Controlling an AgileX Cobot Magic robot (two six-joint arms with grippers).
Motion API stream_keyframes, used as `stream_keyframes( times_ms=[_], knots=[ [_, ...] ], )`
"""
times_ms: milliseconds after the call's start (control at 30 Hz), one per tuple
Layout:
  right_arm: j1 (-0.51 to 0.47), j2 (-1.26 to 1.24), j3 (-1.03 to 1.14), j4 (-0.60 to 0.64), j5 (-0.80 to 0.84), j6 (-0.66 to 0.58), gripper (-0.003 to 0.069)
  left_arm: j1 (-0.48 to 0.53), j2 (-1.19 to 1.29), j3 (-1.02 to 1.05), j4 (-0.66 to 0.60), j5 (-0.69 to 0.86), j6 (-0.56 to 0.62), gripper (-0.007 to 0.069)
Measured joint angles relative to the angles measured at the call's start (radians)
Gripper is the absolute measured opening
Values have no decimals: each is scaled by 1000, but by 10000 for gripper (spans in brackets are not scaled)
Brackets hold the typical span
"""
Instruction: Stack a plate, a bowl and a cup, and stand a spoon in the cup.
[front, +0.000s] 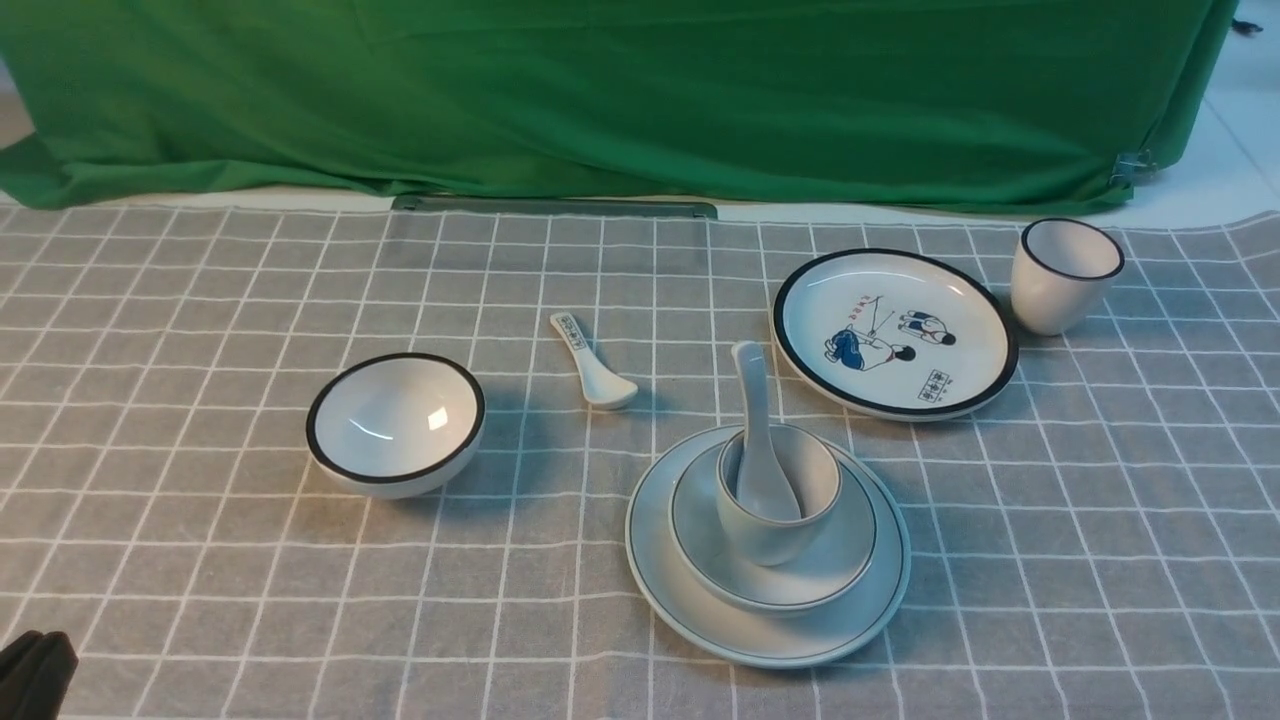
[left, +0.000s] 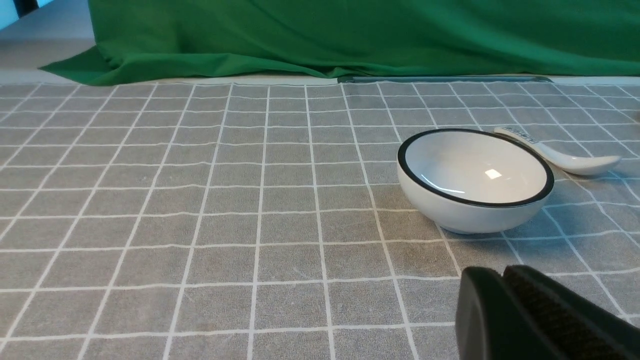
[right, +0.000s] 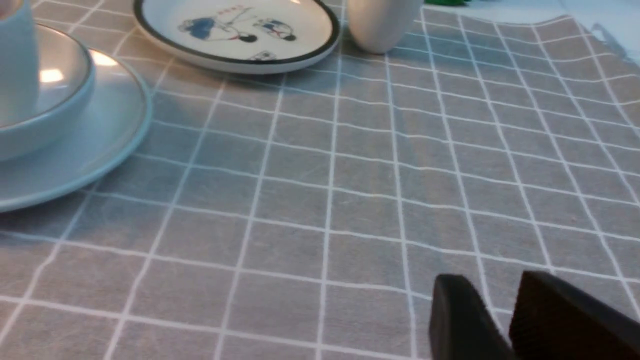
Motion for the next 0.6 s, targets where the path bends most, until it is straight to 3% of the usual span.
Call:
stream_keyframes(
  times_ms=[600],
  knots=[
    [9,0,0,-1,0,5,217,0,0,0,1,0,-2,17]
  ],
)
